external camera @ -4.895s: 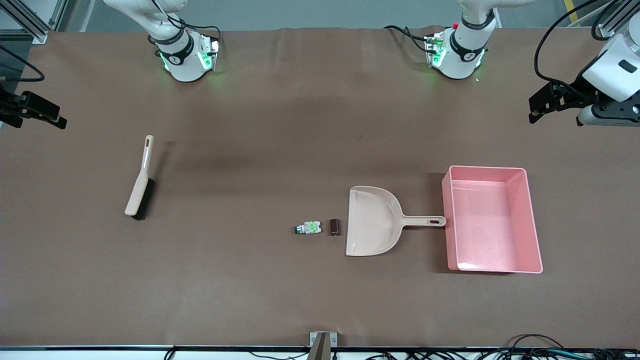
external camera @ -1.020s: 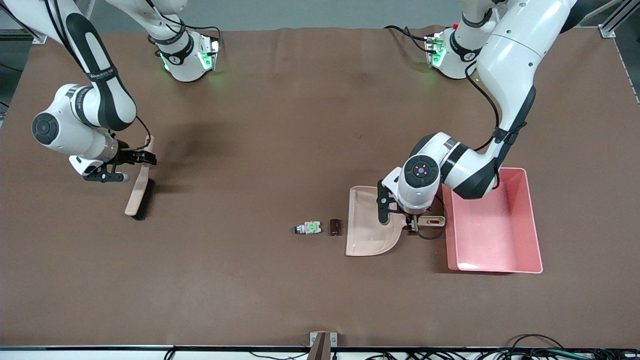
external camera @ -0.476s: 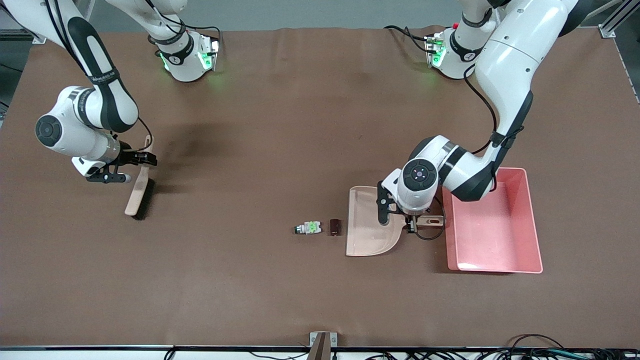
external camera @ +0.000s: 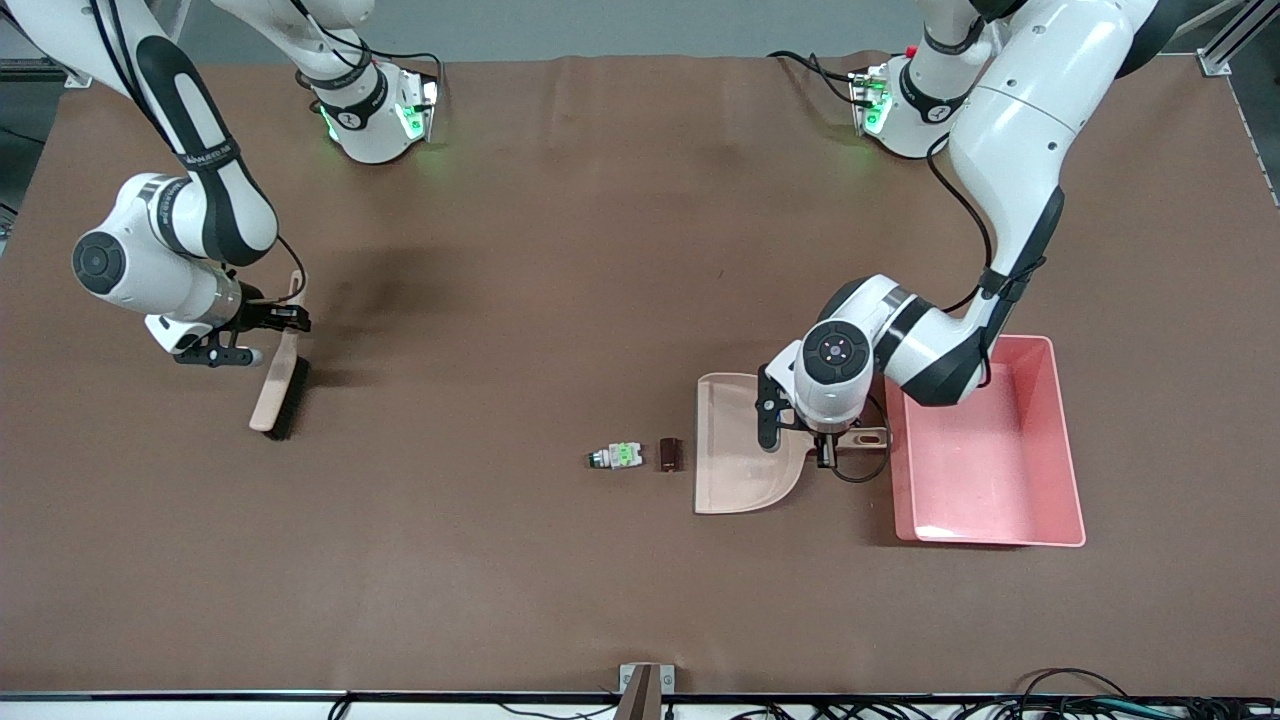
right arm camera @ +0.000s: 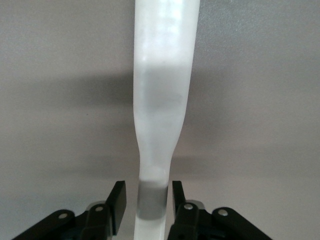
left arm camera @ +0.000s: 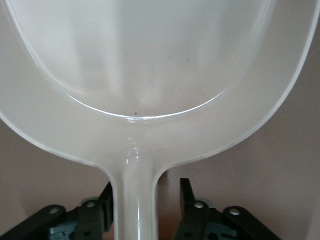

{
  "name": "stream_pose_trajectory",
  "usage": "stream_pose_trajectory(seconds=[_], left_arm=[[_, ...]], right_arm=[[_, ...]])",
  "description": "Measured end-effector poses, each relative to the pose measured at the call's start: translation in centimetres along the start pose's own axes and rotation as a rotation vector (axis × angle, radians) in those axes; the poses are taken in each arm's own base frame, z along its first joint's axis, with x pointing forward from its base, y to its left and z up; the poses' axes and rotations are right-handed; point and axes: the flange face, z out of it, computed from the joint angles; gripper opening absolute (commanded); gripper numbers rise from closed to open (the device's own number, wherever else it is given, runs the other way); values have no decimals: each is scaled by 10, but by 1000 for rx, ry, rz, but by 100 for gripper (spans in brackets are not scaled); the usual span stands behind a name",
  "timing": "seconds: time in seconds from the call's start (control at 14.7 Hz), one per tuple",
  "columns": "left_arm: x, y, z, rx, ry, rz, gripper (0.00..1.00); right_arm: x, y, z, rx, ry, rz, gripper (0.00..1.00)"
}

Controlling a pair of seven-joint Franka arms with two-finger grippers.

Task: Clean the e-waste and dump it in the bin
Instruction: 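Lift the white brush by its handle with the right gripper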

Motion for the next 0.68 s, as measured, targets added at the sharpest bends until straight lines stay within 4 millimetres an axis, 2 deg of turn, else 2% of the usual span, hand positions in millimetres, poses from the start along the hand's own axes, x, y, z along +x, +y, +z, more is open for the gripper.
stream_pose_trajectory(seconds=[0.2,0.41,0.68], left_arm=[[0,-1,-2,5,-1,1,41],[3,-1,-4,12,-3,8,31],[9,0,-5,35,-27,42,24]], right_arm=[[1,0,2,-1,5,0,34],[1,0,2,-1,6,0,29],[1,0,3,-1,6,0,13]])
